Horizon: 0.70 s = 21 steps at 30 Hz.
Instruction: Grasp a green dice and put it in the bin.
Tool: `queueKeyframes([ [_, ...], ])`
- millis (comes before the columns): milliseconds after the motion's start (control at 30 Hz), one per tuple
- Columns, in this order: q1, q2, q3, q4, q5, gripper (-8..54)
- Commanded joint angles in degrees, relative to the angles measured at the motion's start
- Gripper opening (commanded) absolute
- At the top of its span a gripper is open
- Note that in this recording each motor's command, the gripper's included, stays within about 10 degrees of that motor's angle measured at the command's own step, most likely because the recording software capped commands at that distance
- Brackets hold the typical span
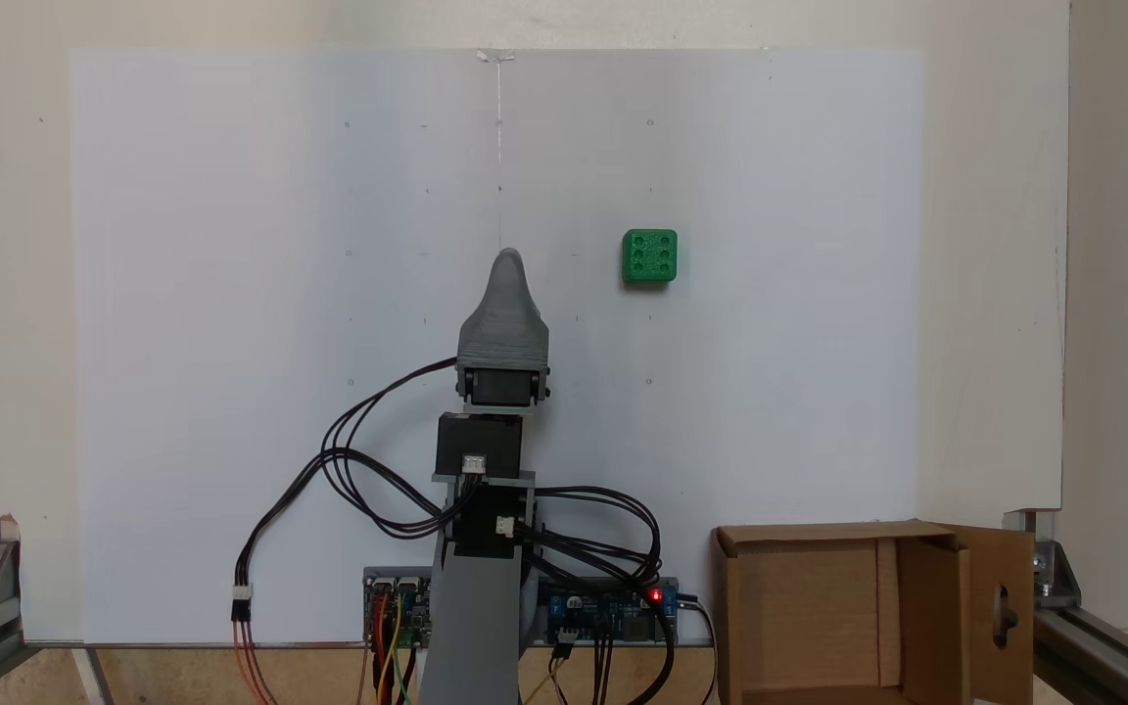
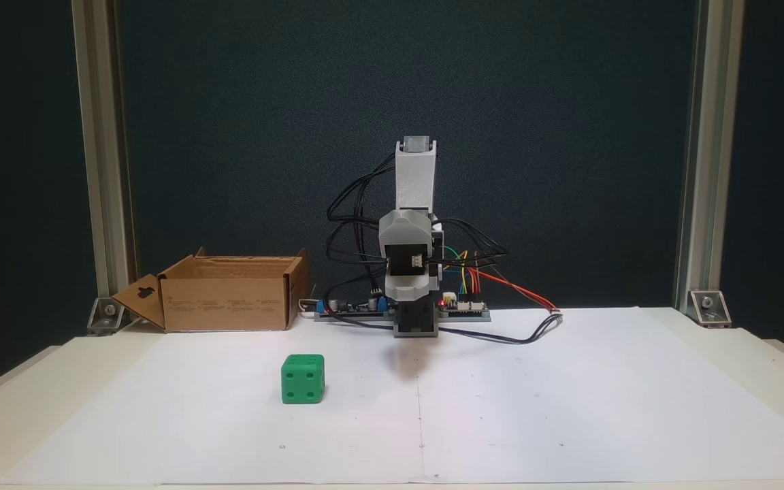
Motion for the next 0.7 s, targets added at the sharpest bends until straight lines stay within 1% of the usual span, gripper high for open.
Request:
queueKeyframes([
  [0, -0.18, 5.54, 2.81, -10.0, 1.32, 44.6],
  [667, -0.44, 5.54, 2.81, -10.55, 1.32, 44.6],
])
